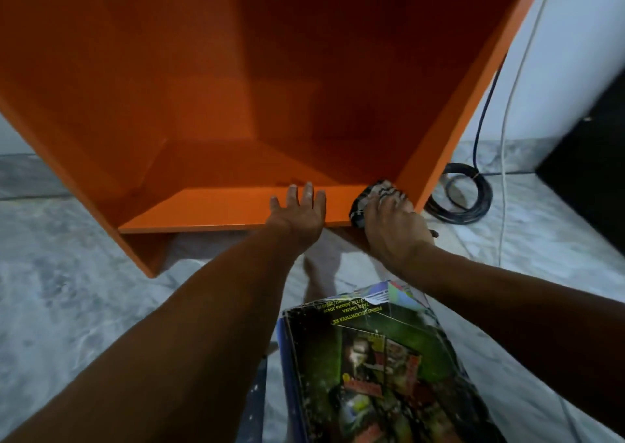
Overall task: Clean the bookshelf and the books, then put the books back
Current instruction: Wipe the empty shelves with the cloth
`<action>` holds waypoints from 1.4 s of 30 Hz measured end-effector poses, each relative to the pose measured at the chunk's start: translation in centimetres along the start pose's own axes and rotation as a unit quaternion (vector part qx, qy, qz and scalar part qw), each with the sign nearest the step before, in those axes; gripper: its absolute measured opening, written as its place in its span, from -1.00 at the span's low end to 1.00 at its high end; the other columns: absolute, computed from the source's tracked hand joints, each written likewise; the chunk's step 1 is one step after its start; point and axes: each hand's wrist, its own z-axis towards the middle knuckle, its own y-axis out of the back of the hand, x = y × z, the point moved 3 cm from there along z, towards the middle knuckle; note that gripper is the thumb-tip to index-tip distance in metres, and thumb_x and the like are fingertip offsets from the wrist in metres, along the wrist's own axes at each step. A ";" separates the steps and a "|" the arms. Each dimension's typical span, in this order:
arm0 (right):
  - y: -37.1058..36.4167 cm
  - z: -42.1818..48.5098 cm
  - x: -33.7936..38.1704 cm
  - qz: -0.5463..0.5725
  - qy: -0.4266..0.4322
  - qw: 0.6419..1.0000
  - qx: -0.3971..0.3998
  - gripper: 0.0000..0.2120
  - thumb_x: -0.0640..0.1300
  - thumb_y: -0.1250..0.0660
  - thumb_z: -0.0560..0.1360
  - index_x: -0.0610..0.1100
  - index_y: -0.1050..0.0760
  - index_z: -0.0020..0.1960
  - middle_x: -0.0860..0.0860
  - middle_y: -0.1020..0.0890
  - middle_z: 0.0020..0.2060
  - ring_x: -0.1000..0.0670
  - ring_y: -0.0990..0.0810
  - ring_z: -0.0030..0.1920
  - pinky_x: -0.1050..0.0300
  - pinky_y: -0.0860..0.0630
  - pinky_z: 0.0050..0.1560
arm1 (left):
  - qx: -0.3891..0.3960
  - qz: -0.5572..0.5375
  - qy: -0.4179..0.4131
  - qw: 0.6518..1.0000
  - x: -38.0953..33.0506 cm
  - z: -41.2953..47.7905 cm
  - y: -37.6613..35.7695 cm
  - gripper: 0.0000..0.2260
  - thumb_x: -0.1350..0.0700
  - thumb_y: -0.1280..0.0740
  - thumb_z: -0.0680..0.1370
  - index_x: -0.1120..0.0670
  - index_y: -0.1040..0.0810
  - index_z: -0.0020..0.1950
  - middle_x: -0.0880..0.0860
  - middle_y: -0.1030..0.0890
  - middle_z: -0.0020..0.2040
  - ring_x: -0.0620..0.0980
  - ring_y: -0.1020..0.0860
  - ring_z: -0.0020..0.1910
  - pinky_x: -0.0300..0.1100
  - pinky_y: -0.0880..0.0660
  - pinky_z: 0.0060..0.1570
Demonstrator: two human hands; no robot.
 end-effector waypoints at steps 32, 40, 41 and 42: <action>1.4 -2.7 -8.9 0.702 -0.193 0.684 0.041 -0.91 -0.36 -0.31 0.50 -0.21 -0.51 -0.14 -0.19 -0.57 -0.38 -0.09 -0.53 -0.51 0.12 -0.48 -0.49 | 0.089 -0.825 0.033 0.558 -1.9 1.9 4.8 -0.79 0.05 -0.38 0.56 0.18 -0.55 0.05 0.16 -0.63 -0.18 0.09 -0.62 -0.29 -0.09 -0.58 -0.32; -0.7 -3.5 -8.8 0.857 -0.184 0.477 0.066 -0.81 -0.07 -0.31 0.53 -0.21 -0.55 -0.05 -0.11 -0.62 -0.36 -0.11 -0.56 -0.45 0.12 -0.43 -0.45 | 0.077 -0.766 0.076 0.634 -2.7 -2.1 6.6 -0.87 0.40 -0.22 0.59 0.21 -0.50 0.00 0.21 -0.59 -0.06 0.12 -0.59 -0.12 -0.05 -0.63 -0.14; -0.8 -4.1 -8.5 0.873 -0.145 0.457 0.096 -0.69 0.05 -0.33 0.51 -0.21 -0.58 0.01 -0.10 -0.67 -0.25 -0.13 -0.64 -0.32 0.09 -0.51 -0.34 | 0.053 -0.756 0.107 0.643 -2.6 -2.9 6.9 -0.89 0.39 -0.25 0.58 0.21 -0.50 0.00 0.22 -0.58 -0.05 0.12 -0.59 -0.12 -0.02 -0.64 -0.12; -0.9 -4.4 -8.3 0.872 -0.113 0.464 0.108 -0.58 0.13 -0.37 0.49 -0.22 -0.61 0.08 -0.10 -0.71 -0.15 -0.15 -0.69 -0.19 0.04 -0.59 -0.23 | 0.032 -0.751 0.130 0.646 -2.6 -3.5 7.1 -0.90 0.38 -0.26 0.58 0.20 -0.51 -0.01 0.21 -0.59 -0.03 0.12 -0.60 -0.11 -0.03 -0.64 -0.13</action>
